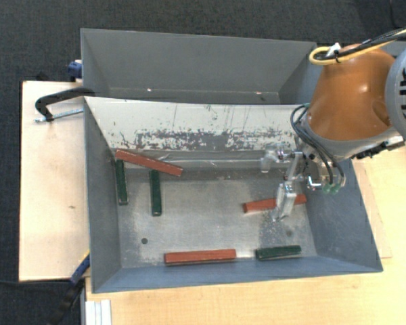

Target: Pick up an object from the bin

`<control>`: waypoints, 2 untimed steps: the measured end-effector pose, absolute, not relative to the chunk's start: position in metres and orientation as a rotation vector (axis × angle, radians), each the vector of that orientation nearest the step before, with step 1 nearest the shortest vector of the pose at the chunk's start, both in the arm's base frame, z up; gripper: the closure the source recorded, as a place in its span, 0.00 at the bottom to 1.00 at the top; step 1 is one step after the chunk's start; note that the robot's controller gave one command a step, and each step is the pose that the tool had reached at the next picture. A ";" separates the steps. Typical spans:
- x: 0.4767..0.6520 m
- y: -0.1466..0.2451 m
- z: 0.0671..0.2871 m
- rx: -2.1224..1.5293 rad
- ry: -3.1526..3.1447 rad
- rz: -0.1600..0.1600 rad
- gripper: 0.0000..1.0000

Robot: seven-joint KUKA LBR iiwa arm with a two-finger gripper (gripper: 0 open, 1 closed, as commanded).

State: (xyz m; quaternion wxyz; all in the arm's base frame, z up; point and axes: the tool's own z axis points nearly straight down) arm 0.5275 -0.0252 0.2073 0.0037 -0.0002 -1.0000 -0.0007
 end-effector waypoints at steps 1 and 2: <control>0.529 -0.025 0.212 0.001 -3.143 -0.001 0.00; 0.546 -0.081 0.087 0.007 -3.143 -0.001 1.00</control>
Offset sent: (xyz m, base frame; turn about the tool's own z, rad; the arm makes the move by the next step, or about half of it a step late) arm 0.0177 -0.0559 -0.1216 -0.0056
